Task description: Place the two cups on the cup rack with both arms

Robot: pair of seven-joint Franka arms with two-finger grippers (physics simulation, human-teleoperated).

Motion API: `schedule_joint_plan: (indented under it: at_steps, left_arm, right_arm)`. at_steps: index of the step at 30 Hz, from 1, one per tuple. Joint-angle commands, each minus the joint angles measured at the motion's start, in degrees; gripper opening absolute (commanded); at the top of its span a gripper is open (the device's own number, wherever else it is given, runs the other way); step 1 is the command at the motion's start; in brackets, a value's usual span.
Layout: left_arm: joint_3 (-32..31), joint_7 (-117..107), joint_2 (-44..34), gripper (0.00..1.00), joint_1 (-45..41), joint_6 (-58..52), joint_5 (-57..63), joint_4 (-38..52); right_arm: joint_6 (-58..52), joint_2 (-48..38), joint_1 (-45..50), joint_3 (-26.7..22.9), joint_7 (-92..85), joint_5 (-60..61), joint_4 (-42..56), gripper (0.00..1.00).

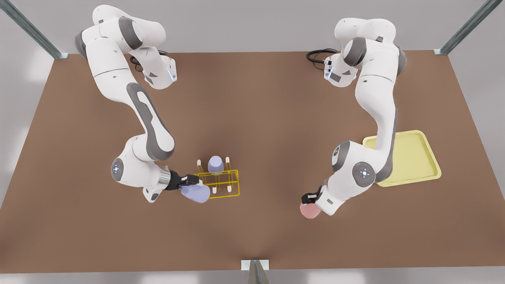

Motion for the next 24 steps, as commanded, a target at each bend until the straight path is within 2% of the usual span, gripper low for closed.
schedule_joint_plan:
  at_steps: [1,5,7,11,13,15,19,24]
  left_arm:
    - [-0.1,-35.2,0.4,0.84,-2.4,1.3,-1.2,1.0]
    - [-1.5,-44.0,1.3,0.84,-7.6,5.5,-8.7,3.5]
    - [-1.7,-44.1,1.7,0.84,-8.0,7.0,-8.7,3.6]
    - [-3.1,-43.9,3.4,0.84,-8.9,12.1,-8.8,3.6]
    - [-3.1,-43.8,3.6,0.84,-10.6,11.9,-8.8,3.6]
    - [-3.5,-43.8,4.6,0.84,-11.9,12.5,-8.9,4.6]
    - [-4.6,-43.6,7.1,0.84,-13.8,12.5,-10.1,6.9]
    - [-4.6,-43.6,8.6,0.84,-16.0,15.1,-10.1,8.1]
  right_arm:
    - [0.0,0.8,0.0,0.0,-0.4,0.1,0.1,1.00]
    - [0.2,1.0,-0.2,0.0,-1.1,0.2,1.1,1.00]
    - [-1.3,0.0,-1.3,-0.6,-1.4,-1.4,2.7,1.00]
    - [-7.6,-0.6,-11.1,-2.3,-3.0,-27.2,4.8,1.00]
    - [-17.4,-6.2,-12.1,-6.5,-1.9,-28.2,4.5,1.00]
    - [-26.8,-13.2,-11.6,-6.7,3.2,-31.6,4.1,1.00]
    - [-30.7,-23.4,-11.4,-6.6,2.1,-32.3,1.4,1.00]
    - [-34.4,-23.7,-11.3,-6.4,1.2,-32.1,2.7,1.00]
